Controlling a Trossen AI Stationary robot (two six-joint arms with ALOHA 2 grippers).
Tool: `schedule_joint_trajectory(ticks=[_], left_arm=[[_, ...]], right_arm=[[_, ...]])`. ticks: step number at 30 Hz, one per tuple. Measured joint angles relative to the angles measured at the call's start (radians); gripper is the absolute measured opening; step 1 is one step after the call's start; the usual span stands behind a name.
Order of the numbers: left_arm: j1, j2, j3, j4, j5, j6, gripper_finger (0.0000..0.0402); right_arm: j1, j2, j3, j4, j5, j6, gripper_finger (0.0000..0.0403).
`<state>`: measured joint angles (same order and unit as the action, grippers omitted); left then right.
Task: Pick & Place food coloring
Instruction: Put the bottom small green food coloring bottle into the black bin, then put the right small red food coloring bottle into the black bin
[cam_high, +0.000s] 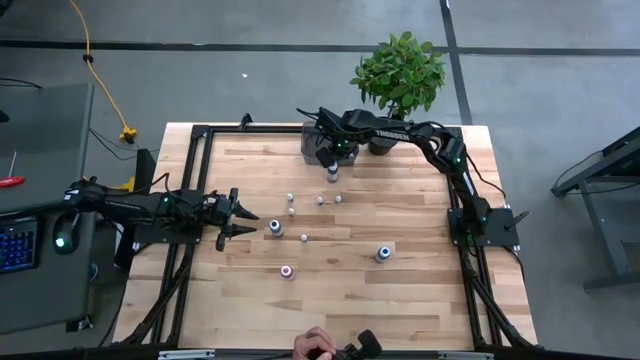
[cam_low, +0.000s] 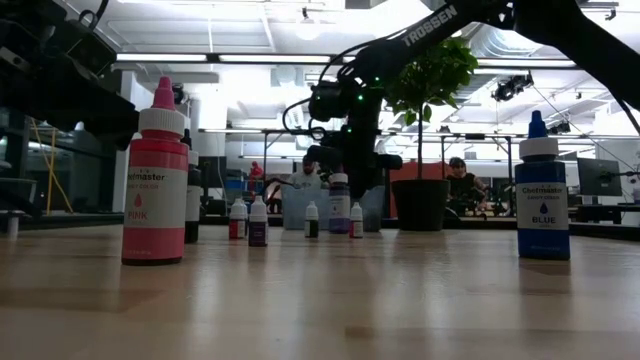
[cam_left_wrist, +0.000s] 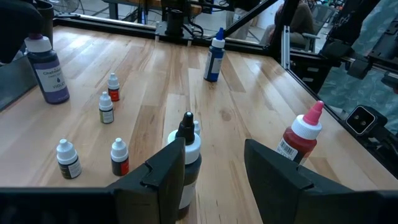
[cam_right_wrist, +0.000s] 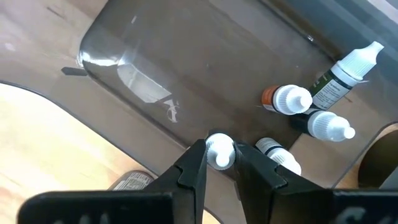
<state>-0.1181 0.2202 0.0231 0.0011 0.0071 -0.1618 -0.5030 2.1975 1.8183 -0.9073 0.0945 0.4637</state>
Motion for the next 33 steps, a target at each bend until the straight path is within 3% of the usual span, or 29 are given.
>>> schedule_joint_trajectory(ticks=[13, 33], left_arm=[[0.0, 0.0, 0.0, 0.0, 0.0, 0.0, 0.0163], [0.0, 0.0, 0.0, 0.0, 0.0, 0.0, 0.0163]], right_arm=[[0.0, 0.0, 0.0, 0.0, 0.0, -0.008, 0.0133], [0.012, -0.111, 0.0, 0.11, -0.034, -0.061, 0.0136]])
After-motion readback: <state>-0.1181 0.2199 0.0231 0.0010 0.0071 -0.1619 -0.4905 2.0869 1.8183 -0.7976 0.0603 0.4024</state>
